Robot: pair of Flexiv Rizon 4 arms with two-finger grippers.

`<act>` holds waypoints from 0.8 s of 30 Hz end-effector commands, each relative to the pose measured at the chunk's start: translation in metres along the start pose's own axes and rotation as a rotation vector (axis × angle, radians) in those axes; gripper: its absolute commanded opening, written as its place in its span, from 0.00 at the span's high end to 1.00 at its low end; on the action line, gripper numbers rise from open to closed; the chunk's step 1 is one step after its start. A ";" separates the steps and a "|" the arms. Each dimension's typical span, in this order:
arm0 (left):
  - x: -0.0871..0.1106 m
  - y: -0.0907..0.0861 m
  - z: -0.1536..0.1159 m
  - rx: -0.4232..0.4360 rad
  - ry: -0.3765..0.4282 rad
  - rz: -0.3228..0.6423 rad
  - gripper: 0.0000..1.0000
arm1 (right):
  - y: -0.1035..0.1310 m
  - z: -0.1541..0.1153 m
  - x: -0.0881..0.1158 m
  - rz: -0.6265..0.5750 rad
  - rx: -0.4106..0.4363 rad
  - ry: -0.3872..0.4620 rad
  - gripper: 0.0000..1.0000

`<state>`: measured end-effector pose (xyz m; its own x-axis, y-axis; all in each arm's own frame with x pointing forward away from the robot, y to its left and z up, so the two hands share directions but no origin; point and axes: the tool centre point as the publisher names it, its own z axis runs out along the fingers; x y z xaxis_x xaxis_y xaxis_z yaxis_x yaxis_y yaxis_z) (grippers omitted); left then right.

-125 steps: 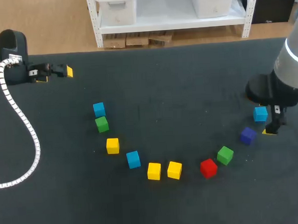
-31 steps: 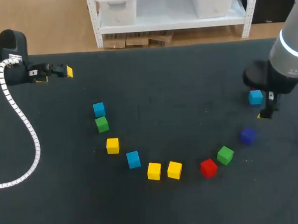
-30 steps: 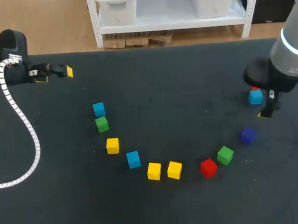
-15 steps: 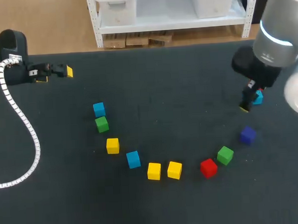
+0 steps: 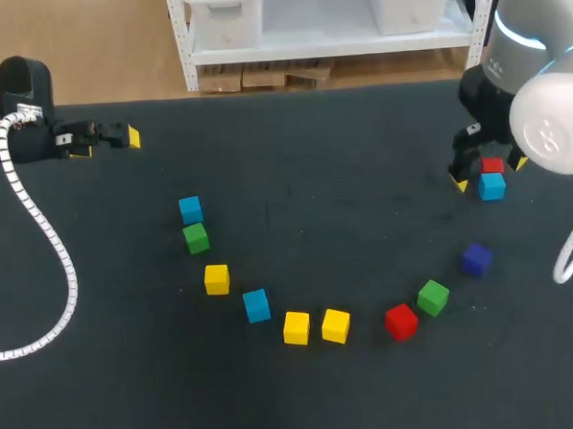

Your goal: Place the blue cubes, place green cubes on the blue cubes, place the yellow cubes on the green cubes, then place the red cubes on the yellow cubes, and place purple cube on the red cubes.

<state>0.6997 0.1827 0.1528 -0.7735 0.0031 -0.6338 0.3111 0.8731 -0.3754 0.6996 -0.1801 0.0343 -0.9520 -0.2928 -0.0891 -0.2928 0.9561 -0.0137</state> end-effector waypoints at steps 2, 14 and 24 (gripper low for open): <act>0.001 0.002 0.000 0.010 -0.007 0.002 0.00 | -0.014 0.010 -0.003 0.330 -0.084 0.002 0.07; 0.001 0.002 0.000 0.010 -0.007 0.002 0.00 | -0.020 0.027 -0.014 0.331 -0.075 0.024 0.05; 0.001 0.002 0.000 0.010 -0.007 0.002 0.00 | -0.017 0.037 -0.017 0.282 -0.053 0.050 0.12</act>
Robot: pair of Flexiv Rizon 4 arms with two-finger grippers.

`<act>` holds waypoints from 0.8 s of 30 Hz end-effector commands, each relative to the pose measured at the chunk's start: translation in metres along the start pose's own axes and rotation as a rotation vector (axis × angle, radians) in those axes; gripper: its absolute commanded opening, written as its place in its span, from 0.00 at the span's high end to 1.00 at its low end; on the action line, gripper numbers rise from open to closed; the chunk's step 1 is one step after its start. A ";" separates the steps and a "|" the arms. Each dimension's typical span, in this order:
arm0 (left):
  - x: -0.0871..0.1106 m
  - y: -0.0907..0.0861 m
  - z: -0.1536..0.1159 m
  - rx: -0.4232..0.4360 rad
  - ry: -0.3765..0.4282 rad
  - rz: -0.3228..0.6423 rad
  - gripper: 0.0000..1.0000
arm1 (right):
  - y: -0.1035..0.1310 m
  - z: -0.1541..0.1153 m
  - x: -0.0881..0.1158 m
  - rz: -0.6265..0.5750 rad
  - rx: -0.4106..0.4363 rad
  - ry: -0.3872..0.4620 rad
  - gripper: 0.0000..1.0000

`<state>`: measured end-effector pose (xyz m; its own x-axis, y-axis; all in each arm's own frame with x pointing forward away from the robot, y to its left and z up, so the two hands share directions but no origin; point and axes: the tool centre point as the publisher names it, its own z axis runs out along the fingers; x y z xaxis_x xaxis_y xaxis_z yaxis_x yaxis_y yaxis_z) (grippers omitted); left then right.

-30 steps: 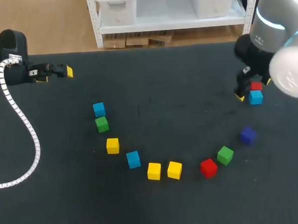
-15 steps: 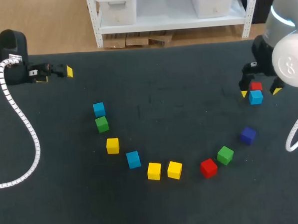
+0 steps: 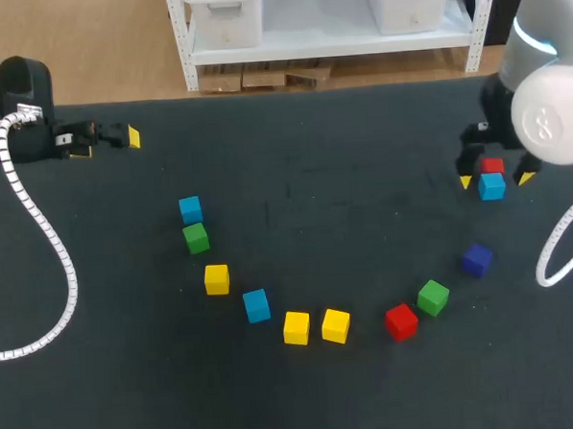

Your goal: Place the blue cubes, place green cubes on the blue cubes, place the yellow cubes on the green cubes, then place the red cubes on the yellow cubes, and place purple cube on the red cubes.

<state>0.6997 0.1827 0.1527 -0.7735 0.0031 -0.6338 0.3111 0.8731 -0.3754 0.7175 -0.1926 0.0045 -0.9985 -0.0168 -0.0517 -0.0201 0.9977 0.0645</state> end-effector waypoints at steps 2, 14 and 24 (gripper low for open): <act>0.001 0.002 0.000 0.010 -0.007 0.002 0.00 | -0.001 0.008 -0.006 0.008 0.017 0.024 0.19; 0.001 0.002 0.000 0.010 -0.007 0.002 0.00 | -0.008 0.012 -0.001 -0.005 0.036 0.058 0.69; 0.001 0.002 0.000 0.010 -0.007 0.002 0.00 | -0.003 -0.013 0.010 -0.162 0.007 0.072 1.00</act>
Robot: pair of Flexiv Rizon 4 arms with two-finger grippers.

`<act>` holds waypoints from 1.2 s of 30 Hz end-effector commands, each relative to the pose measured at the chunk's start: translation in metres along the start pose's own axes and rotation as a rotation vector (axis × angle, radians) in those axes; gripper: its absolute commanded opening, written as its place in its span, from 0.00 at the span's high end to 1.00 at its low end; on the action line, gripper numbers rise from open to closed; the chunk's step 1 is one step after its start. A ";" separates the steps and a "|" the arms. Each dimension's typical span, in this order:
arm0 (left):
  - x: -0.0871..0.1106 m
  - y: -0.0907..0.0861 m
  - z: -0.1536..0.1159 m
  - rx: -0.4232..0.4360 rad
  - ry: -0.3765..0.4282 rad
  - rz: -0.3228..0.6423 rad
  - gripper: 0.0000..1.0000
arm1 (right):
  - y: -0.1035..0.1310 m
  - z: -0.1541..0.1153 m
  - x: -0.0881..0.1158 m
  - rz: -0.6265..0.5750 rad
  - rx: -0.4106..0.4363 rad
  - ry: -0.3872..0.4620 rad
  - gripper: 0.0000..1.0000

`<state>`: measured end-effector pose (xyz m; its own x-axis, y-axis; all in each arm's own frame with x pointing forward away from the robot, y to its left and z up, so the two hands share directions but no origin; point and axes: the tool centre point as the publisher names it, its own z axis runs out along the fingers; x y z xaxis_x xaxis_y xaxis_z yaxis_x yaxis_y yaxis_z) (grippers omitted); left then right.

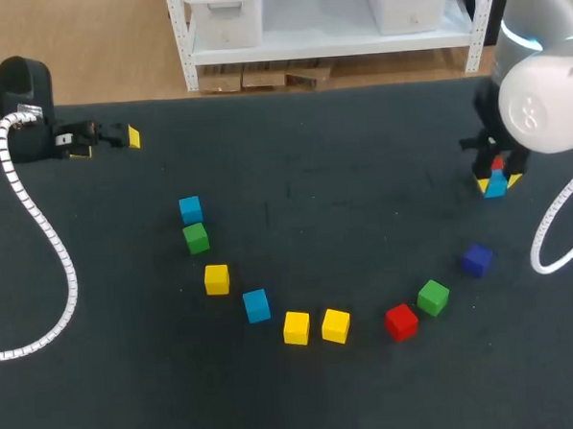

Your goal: Place the blue cubes, place green cubes on the blue cubes, place the yellow cubes on the green cubes, then place the red cubes on the yellow cubes, and place purple cube on the red cubes.

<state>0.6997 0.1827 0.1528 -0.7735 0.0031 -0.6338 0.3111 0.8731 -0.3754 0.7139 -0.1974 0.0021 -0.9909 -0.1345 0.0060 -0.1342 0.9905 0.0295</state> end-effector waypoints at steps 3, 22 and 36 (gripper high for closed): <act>0.001 0.002 0.000 0.010 -0.007 0.002 0.00 | 0.005 -0.027 0.010 -0.083 -0.043 -0.007 1.00; 0.001 0.002 0.000 0.010 -0.007 0.002 0.00 | 0.038 -0.089 0.025 -0.390 -0.091 -0.092 1.00; 0.001 0.002 0.000 0.010 -0.007 0.002 0.00 | 0.038 -0.089 0.025 -0.390 -0.091 -0.092 1.00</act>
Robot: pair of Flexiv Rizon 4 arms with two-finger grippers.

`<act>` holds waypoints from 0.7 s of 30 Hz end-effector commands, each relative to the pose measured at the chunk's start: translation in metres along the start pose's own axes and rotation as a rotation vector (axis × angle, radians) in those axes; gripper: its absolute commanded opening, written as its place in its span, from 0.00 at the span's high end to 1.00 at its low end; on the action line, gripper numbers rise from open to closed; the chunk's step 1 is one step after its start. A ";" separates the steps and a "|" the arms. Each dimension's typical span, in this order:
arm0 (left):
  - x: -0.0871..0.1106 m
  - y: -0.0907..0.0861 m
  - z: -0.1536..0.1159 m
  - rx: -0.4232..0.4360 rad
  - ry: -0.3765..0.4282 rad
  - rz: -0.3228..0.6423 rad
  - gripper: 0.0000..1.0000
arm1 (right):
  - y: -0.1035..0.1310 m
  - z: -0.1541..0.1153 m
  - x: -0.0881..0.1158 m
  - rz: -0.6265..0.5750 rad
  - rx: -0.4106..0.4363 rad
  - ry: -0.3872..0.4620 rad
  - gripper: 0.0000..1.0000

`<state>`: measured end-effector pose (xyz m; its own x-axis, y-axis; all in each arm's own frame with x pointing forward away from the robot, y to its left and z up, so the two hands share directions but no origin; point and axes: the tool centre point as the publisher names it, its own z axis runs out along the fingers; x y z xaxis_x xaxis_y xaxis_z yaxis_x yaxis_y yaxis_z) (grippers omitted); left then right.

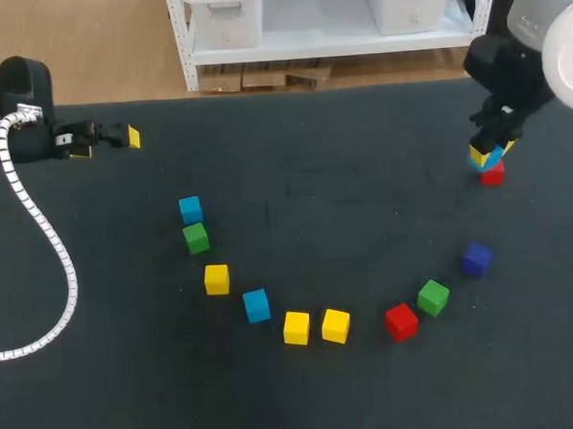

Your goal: Place the blue cubes, place green cubes on the blue cubes, place the yellow cubes on the green cubes, then place the red cubes on the yellow cubes, and place purple cube on the red cubes.

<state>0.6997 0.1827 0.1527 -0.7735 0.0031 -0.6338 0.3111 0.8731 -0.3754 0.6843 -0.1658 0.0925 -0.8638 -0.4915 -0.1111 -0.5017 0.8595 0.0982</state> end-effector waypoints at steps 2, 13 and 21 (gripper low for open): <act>0.001 0.002 0.000 0.010 -0.007 0.002 0.00 | 0.000 0.000 0.000 -0.001 -0.002 -0.001 1.00; 0.001 0.002 0.000 0.010 -0.007 0.002 0.00 | 0.023 0.006 -0.011 -0.244 0.045 0.100 1.00; 0.001 0.002 0.000 0.010 -0.007 0.002 0.00 | 0.047 0.011 -0.020 -0.525 0.069 0.139 1.00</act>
<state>0.6997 0.1827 0.1528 -0.7734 0.0031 -0.6339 0.3111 0.8731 -0.3753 0.6720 -0.1222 0.0907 -0.6267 -0.7779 -0.0458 -0.7790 0.6270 0.0084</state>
